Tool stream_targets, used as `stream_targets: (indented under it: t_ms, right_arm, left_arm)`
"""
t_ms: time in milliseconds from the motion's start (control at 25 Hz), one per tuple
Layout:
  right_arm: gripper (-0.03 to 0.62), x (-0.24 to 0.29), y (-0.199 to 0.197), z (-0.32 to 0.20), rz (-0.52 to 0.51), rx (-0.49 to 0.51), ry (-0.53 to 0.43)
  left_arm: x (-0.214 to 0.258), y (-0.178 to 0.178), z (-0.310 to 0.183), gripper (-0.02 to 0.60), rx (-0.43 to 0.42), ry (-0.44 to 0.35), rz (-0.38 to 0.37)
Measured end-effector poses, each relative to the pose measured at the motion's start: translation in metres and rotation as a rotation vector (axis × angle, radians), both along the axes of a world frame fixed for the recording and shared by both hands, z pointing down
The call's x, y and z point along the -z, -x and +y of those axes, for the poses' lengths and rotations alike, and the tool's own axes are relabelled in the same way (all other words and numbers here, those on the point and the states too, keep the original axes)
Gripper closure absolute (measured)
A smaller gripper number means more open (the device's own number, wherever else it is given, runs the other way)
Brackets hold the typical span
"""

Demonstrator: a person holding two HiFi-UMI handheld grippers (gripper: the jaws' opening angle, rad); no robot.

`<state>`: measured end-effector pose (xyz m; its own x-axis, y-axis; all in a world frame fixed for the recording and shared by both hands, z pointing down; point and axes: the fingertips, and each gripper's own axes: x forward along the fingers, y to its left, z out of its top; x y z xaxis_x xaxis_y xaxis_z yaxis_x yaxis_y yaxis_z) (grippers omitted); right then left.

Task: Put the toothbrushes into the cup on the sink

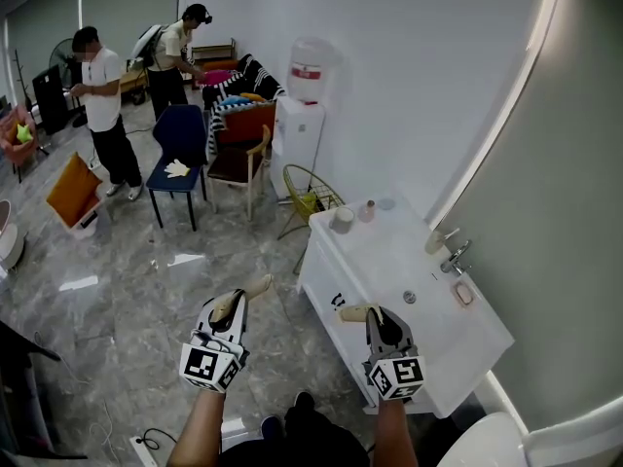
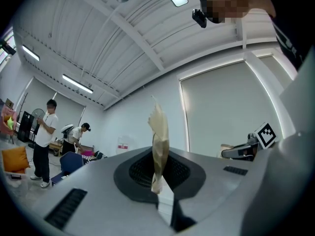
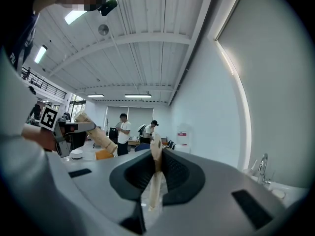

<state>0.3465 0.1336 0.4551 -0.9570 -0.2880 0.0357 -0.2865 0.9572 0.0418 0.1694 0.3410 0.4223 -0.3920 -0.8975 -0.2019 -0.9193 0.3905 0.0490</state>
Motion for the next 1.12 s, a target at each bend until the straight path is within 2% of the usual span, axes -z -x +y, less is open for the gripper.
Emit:
stream_targets:
  t_ms: [280, 560, 920, 1120]
  right_arm:
    - [0.54, 0.0, 0.032, 0.001, -0.009, 0.018, 0.004]
    - [0.54, -0.006, 0.081, -0.017, -0.016, 0.056, 0.021]
    - [0.54, -0.01, 0.183, -0.064, -0.008, 0.132, 0.005]
    - [0.54, -0.012, 0.246, -0.113, 0.0, 0.158, 0.02]
  left_arm:
    - [-0.005, 0.025, 0.003, 0.552, 0.01, 0.0, 0.012]
    - [-0.007, 0.062, -0.008, 0.552, 0.04, 0.001, 0.002]
    - [-0.016, 0.142, -0.046, 0.552, 0.103, 0.018, 0.021]
    - [-0.015, 0.199, -0.092, 0.552, 0.127, 0.031, 0.027]
